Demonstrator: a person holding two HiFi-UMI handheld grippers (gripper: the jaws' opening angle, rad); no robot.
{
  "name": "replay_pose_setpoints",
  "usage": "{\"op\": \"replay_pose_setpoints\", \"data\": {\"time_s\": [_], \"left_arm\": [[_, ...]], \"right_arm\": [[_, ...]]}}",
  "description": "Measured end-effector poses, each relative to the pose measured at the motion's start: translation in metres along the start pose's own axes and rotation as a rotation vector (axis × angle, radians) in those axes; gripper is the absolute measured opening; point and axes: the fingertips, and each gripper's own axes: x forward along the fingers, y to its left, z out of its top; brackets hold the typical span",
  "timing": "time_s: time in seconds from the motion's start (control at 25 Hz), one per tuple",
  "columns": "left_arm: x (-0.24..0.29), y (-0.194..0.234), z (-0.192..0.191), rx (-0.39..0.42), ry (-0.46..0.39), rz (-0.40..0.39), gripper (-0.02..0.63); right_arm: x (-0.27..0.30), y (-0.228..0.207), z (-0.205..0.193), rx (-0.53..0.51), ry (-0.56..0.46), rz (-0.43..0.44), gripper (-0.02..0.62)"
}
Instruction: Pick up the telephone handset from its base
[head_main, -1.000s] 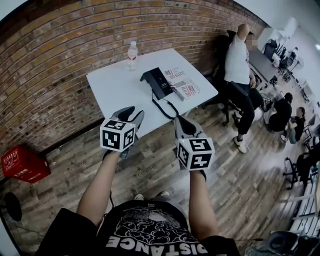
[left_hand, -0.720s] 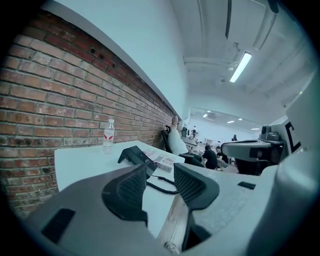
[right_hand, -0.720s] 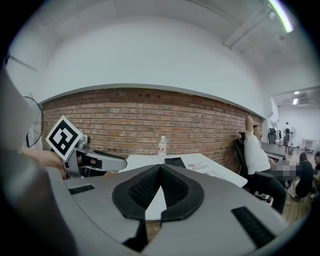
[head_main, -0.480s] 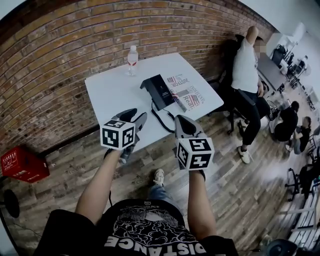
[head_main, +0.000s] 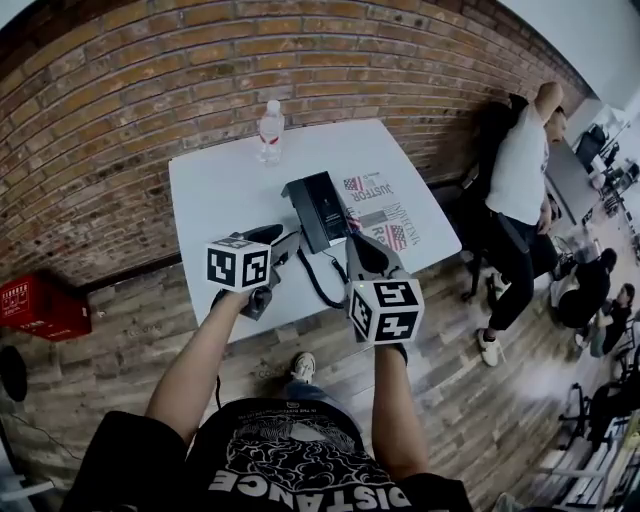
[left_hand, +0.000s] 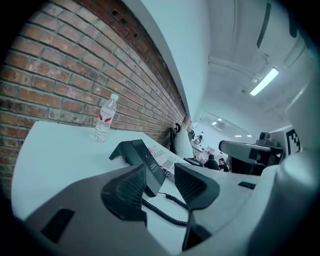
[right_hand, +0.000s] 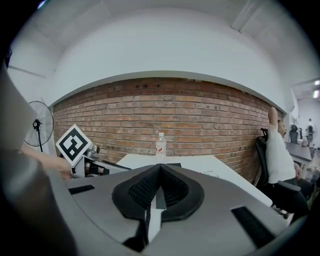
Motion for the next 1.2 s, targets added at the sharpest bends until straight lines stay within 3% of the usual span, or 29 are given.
{"op": "replay_pose_setpoints", "data": {"time_s": [0.72, 0.92, 1.2], "left_arm": [[0.100, 0.070, -0.021, -0.363, 0.023, 0.022, 0.161], [0.113, 0.079, -0.025, -0.402, 0.022, 0.027, 0.160], [0.129, 0.080, -0.021, -0.453, 0.025, -0.034, 0.158]], "right_arm": [[0.094, -0.070, -0.017, -0.030, 0.074, 0.163, 0.000], [0.108, -0.083, -0.021, -0.031, 0.084, 0.181, 0.000], [0.124, -0.092, -0.026, -0.030, 0.104, 0.201, 0.000]]}}
